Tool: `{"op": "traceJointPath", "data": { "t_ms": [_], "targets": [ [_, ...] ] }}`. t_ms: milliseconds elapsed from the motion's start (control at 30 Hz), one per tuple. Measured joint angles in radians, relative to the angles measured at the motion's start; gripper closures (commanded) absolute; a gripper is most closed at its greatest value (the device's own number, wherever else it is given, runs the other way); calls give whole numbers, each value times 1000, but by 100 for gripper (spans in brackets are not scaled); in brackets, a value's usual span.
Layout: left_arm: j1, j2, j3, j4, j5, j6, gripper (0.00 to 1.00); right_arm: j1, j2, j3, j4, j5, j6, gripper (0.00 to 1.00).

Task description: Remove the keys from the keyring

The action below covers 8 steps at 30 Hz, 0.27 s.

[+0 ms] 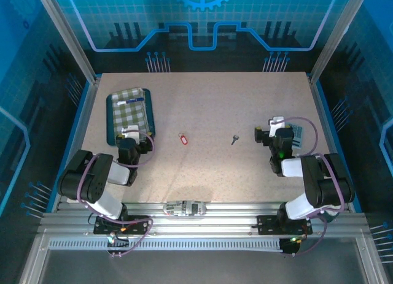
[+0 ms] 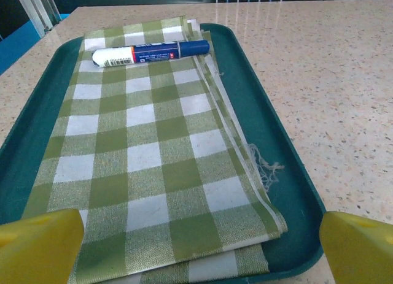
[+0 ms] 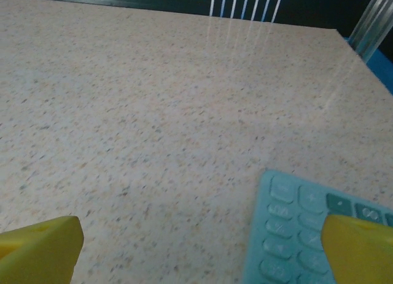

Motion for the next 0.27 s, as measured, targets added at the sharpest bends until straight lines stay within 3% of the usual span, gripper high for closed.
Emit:
{"op": "traceJointPath", "data": {
  "t_ms": [267],
  "targets": [
    [0, -2, 58, 2, -11, 0, 1, 44, 10, 0, 21, -5, -7, 0]
  ]
}}
